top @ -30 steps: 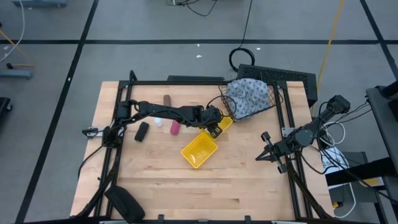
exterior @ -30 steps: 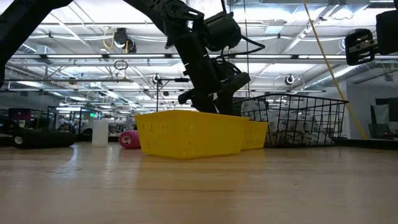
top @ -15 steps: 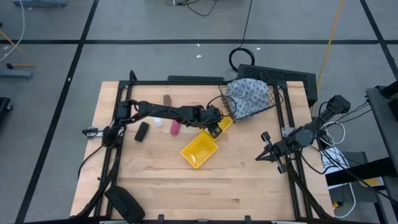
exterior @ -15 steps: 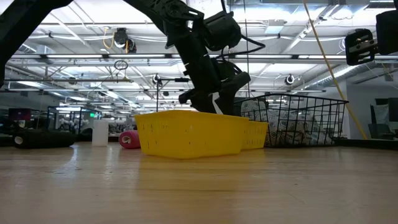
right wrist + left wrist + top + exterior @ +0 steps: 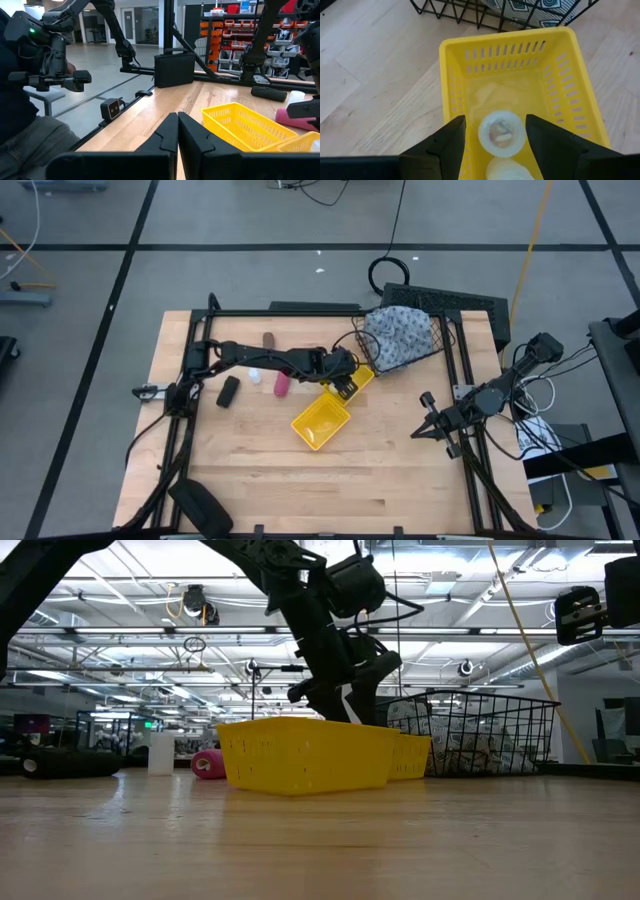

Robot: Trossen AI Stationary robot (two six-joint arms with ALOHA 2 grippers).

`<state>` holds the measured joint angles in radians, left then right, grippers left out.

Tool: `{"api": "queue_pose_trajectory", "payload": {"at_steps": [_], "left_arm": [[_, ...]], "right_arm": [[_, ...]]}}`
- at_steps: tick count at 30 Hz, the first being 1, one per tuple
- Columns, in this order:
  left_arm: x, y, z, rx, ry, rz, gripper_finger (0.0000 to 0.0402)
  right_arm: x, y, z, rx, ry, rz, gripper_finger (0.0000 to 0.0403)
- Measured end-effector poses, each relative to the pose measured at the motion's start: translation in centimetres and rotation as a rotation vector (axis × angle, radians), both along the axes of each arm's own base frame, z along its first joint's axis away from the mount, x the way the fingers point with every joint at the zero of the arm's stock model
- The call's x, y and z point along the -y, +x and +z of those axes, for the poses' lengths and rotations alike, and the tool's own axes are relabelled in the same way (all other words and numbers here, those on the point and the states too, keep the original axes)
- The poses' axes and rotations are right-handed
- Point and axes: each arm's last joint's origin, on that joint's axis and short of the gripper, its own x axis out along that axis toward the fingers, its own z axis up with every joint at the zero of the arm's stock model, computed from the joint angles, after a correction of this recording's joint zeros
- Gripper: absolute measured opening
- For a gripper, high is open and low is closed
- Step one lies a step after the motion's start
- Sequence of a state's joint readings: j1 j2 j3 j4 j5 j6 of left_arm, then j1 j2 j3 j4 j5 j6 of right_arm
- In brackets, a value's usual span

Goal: Pick & place medical supplies in basket/bin
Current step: Put the top white pill bottle into the top yellow basket, then put the white pill bottle into the top yellow basket

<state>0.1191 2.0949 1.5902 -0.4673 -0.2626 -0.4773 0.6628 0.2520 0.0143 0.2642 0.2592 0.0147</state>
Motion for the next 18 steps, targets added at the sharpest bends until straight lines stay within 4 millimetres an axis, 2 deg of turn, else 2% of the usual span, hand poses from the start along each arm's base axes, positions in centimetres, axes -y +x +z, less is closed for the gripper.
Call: {"api": "queue_pose_trajectory", "payload": {"at_steps": [7,13,18], "left_arm": [[0.0,-0.2,1.1,0.023,0.004,0.000,0.0212],[0.1,-1.1,3.8,0.065,0.020,-0.016,0.0211],[0.3,-3.0,7.0,0.057,0.040,-0.043,0.0212]], "right_arm": [[0.0,0.0,0.0,0.000,0.000,0.000,0.0000],[0.0,0.0,0.0,0.000,0.000,0.000,0.0000],[0.0,0.0,0.0,0.000,0.000,0.000,0.0000]]}}
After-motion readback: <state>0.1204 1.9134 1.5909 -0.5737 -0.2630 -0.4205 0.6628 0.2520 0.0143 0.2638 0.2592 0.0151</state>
